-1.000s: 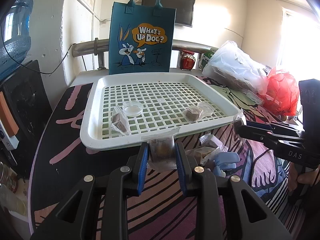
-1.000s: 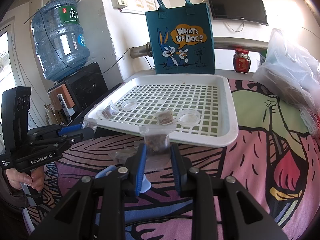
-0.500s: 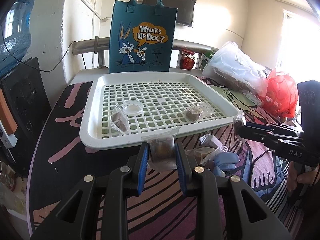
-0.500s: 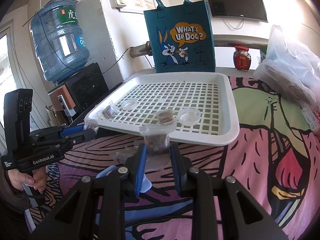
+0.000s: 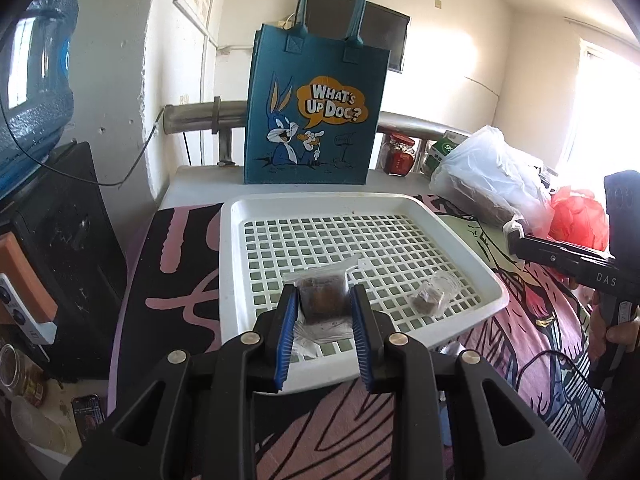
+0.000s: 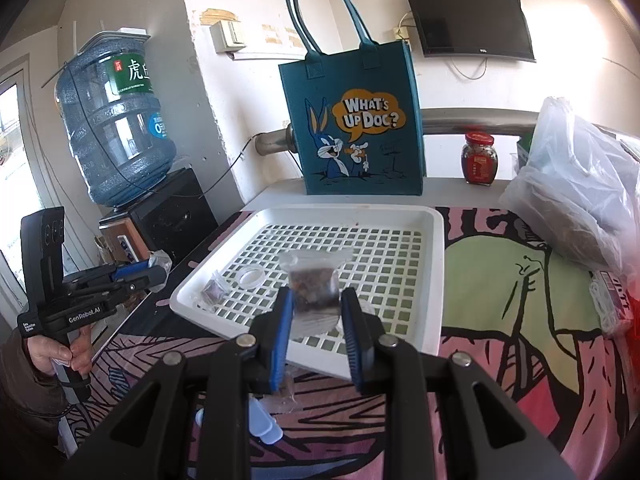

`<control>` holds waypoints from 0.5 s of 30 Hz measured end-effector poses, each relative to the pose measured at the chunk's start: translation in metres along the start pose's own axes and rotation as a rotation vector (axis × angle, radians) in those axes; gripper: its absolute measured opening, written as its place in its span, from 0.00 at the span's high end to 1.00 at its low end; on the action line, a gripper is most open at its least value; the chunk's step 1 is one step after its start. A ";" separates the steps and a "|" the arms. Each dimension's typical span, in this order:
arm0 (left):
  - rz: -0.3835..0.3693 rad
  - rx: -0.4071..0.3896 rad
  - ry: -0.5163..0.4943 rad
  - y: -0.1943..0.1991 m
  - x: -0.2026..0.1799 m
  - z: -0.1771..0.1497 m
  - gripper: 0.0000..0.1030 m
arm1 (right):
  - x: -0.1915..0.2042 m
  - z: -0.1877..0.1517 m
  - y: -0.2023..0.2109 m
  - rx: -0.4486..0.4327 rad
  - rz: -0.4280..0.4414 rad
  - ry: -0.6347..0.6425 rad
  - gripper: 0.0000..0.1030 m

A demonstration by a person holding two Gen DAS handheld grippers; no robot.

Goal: Organize objects
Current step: 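Lower both bags onto the tray and open both grippers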

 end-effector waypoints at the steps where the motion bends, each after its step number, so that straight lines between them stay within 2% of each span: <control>1: 0.003 0.017 0.012 -0.009 0.002 0.001 0.75 | -0.003 0.004 -0.009 0.020 -0.011 0.000 0.76; 5: -0.064 0.100 0.060 -0.041 -0.004 -0.010 0.75 | -0.019 0.005 -0.048 0.115 -0.090 -0.038 0.76; 8: -0.073 0.116 0.015 -0.050 -0.019 -0.017 0.75 | -0.027 -0.007 -0.060 0.170 -0.109 -0.050 0.77; 12: -0.056 0.143 0.001 -0.063 -0.027 -0.021 0.75 | -0.032 -0.014 -0.074 0.200 -0.143 -0.050 0.76; 15: -0.040 0.140 0.000 -0.068 -0.027 -0.023 0.71 | -0.032 -0.016 -0.077 0.183 -0.156 -0.044 0.73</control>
Point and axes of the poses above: each gripper's, at about its wrist camera, not at the fingertips, and y roughly against the way its jaws point, x to its left, z to its top, the point moved 1 cm from there along -y, roughly the way its jaws point, and after that the axes turned 12 degrees about -y, right-handed, at the moved point
